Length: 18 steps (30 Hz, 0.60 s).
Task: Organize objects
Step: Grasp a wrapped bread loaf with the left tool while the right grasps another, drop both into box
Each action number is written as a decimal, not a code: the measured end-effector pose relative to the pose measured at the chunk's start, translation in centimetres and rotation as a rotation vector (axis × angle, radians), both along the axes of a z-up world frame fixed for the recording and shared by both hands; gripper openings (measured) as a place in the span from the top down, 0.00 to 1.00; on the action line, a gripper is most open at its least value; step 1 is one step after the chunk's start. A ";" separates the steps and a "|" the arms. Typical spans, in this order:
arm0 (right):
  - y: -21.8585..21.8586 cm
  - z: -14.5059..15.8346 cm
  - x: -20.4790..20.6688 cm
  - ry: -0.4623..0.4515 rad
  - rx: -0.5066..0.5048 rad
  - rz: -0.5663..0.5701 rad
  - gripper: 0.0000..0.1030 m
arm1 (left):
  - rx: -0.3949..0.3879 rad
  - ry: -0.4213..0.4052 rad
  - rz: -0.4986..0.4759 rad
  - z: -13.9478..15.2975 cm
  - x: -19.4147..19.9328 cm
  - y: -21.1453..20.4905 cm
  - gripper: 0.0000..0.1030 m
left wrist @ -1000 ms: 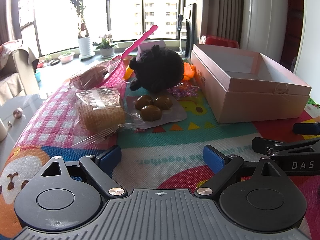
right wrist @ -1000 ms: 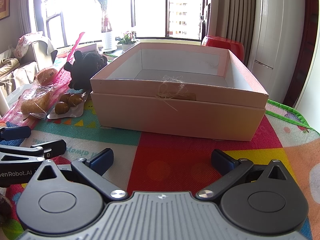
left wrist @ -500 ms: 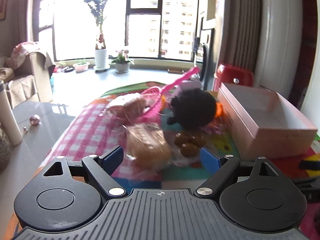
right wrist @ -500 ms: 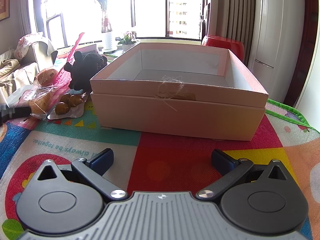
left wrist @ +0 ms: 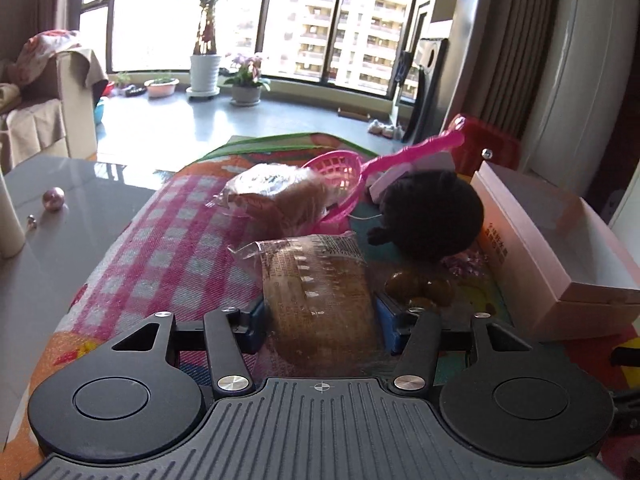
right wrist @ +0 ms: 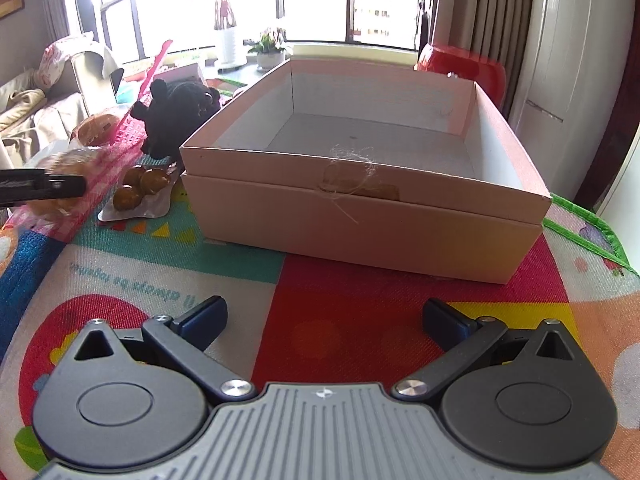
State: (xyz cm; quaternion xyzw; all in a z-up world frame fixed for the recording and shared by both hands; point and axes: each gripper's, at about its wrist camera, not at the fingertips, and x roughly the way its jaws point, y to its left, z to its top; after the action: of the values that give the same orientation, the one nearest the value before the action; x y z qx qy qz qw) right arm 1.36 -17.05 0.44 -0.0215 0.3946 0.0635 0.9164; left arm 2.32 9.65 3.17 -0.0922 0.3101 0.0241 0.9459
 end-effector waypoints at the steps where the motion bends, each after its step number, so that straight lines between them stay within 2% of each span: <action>1: 0.0 0.1 0.2 0.011 -0.004 0.002 0.00 | -0.013 -0.016 -0.011 0.3 -0.8 0.4 0.44; 5: 0.8 0.7 1.1 0.070 -0.024 0.026 0.00 | -0.059 -0.055 -0.006 1.0 -3.7 2.9 0.44; 7: 2.2 1.6 1.5 0.093 0.044 0.152 0.00 | -0.054 -0.071 0.032 1.2 -4.4 4.5 0.44; 8: 3.3 2.3 1.2 0.052 0.059 0.182 0.00 | -0.047 -0.078 0.058 1.4 -4.7 5.4 0.44; 14: 14.1 6.3 1.5 -0.243 -0.065 0.442 0.00 | -0.076 -0.126 0.167 2.4 -6.1 9.5 0.44; 16: 18.1 6.6 2.7 -0.327 -0.133 0.498 0.01 | -0.089 -0.135 0.179 2.4 -6.6 10.4 0.44; 18: 21.3 6.4 4.3 -0.371 -0.177 0.534 0.07 | -0.096 -0.135 0.188 2.2 -6.9 10.9 0.44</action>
State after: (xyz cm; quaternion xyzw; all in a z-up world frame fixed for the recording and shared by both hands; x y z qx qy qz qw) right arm 5.66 4.21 6.82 -0.2146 0.2054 0.2617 0.9183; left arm -4.57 20.58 5.36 -0.1674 0.2367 0.0916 0.9527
